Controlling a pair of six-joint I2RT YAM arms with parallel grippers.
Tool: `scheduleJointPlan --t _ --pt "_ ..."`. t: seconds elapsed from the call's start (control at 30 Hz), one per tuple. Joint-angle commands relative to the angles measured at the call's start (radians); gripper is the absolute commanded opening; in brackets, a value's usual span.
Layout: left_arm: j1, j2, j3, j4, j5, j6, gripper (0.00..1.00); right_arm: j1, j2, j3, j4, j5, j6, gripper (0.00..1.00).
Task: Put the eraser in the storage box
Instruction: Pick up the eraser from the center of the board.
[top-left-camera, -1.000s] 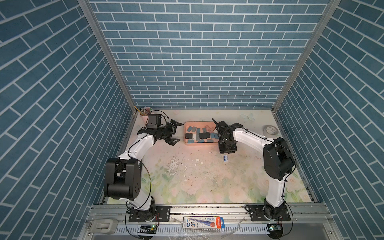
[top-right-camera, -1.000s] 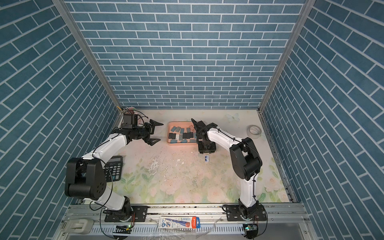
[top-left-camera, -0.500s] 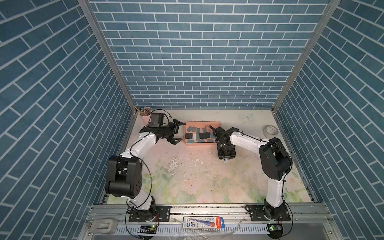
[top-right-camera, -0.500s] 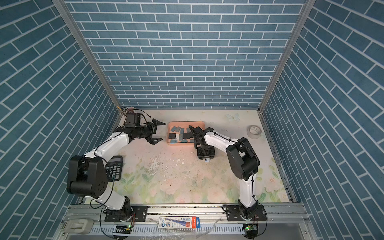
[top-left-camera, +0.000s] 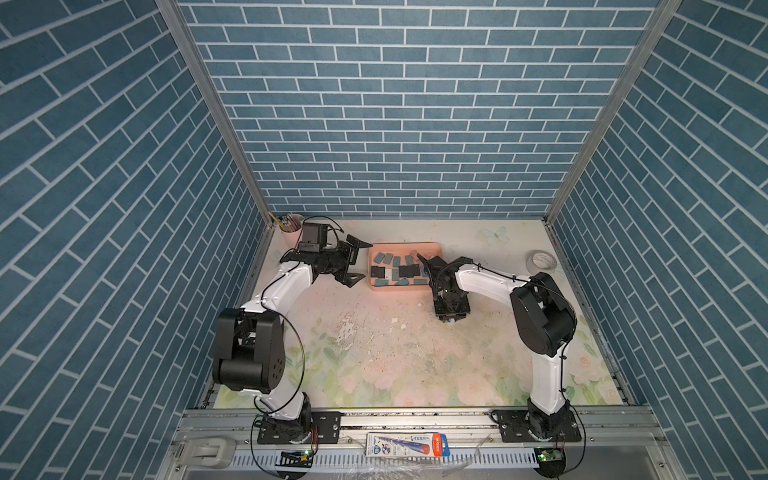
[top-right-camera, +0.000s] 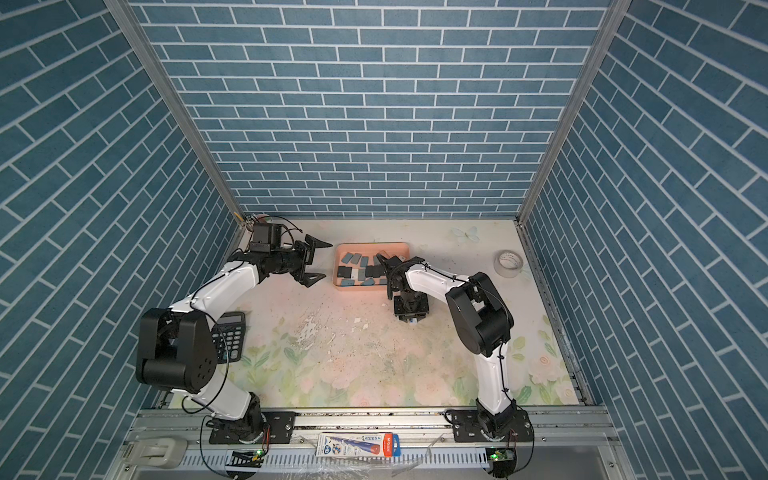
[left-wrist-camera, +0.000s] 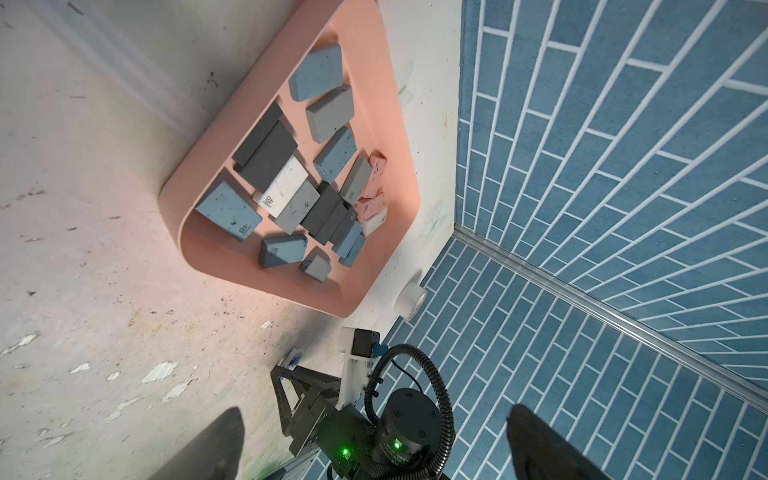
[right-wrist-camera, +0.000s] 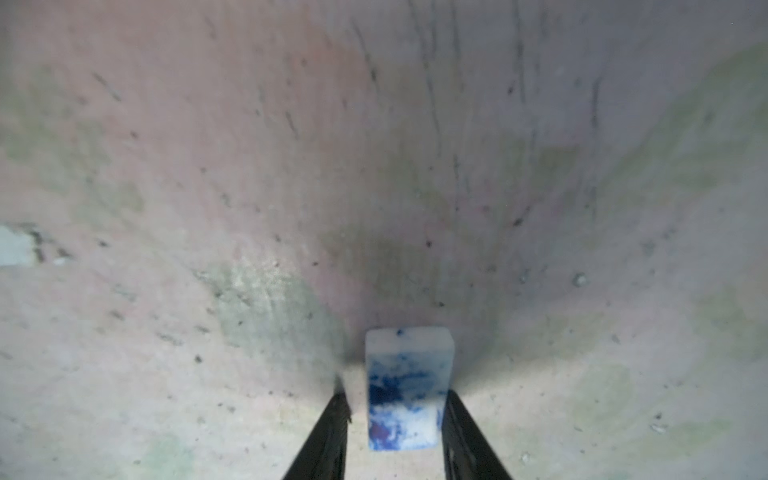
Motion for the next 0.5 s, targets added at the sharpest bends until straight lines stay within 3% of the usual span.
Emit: scheduleJointPlan --t 0.0,0.1,0.27,0.47 --pt "-0.005 0.017 0.024 -0.012 0.006 0.013 1.00 -0.017 0.033 0.011 0.006 0.011 -0.005 0.31" --pt "-0.005 0.028 0.033 -0.011 0.005 0.013 1.00 -0.023 0.035 0.036 -0.004 0.007 -0.012 0.25" --pt "-0.005 0.046 0.052 -0.013 0.006 0.014 1.00 -0.028 0.010 0.176 -0.104 0.024 -0.042 0.24" --pt "0.006 0.101 0.105 0.013 0.006 0.008 1.00 -0.072 0.063 0.530 -0.284 0.030 -0.083 0.24"
